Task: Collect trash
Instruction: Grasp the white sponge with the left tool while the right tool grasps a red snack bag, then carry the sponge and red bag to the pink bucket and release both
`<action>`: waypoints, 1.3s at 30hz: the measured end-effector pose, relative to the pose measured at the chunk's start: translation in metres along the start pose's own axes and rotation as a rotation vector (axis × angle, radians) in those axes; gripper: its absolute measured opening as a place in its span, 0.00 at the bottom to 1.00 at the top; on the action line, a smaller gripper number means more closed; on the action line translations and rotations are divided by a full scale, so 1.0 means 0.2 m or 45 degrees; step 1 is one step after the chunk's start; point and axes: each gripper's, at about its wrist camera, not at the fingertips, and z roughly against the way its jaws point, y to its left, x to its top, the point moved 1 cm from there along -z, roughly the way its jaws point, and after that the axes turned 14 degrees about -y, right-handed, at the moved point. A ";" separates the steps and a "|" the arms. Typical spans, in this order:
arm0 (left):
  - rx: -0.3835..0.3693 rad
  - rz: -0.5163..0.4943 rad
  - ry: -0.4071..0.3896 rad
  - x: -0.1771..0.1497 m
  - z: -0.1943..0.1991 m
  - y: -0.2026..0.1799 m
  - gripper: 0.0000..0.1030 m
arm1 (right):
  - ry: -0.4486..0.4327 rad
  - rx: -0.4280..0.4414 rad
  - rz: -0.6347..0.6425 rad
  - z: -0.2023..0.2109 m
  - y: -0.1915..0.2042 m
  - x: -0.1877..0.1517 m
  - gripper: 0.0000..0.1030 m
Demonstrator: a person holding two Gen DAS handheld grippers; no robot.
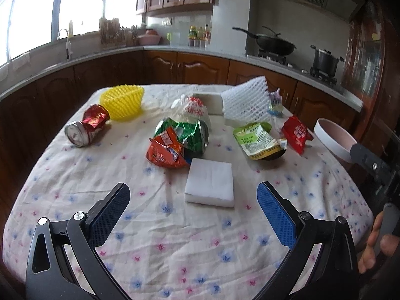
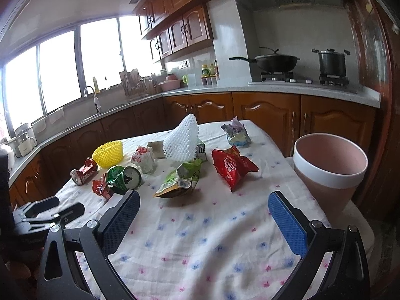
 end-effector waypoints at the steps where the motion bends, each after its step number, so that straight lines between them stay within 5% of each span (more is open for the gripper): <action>1: -0.006 0.002 0.013 0.00 -0.01 0.00 1.00 | 0.016 0.010 -0.019 -0.02 -0.01 0.00 1.00; 6: -0.025 0.010 0.083 0.00 -0.10 0.00 1.00 | 0.093 0.053 -0.064 -0.14 -0.01 0.00 0.97; 11: -0.021 -0.013 0.133 0.00 -0.17 0.00 1.00 | 0.173 0.118 -0.077 -0.27 0.03 0.00 0.81; 16: -0.032 -0.011 0.198 0.00 -0.26 0.00 1.00 | 0.224 0.041 -0.096 -0.41 -0.05 0.03 0.68; 24: -0.056 -0.029 0.288 -0.02 -0.38 -0.02 1.00 | 0.303 -0.054 -0.062 -0.67 -0.20 0.05 0.68; 28: -0.062 -0.044 0.334 -0.04 -0.43 -0.03 0.80 | 0.359 -0.061 -0.017 -0.78 -0.22 0.03 0.67; 29: -0.070 -0.041 0.356 -0.05 -0.44 -0.03 0.70 | 0.373 -0.063 -0.005 -0.80 -0.22 0.02 0.64; 32: -0.131 -0.027 0.369 -0.05 -0.45 -0.05 0.57 | 0.415 -0.082 0.003 -0.85 -0.25 -0.03 0.35; 34: -0.126 -0.053 0.363 -0.05 -0.44 -0.06 0.57 | 0.399 -0.075 -0.003 -0.85 -0.26 -0.03 0.21; 39: -0.163 -0.031 0.349 -0.03 -0.41 -0.06 0.56 | 0.374 -0.033 -0.022 -0.82 -0.26 -0.02 0.15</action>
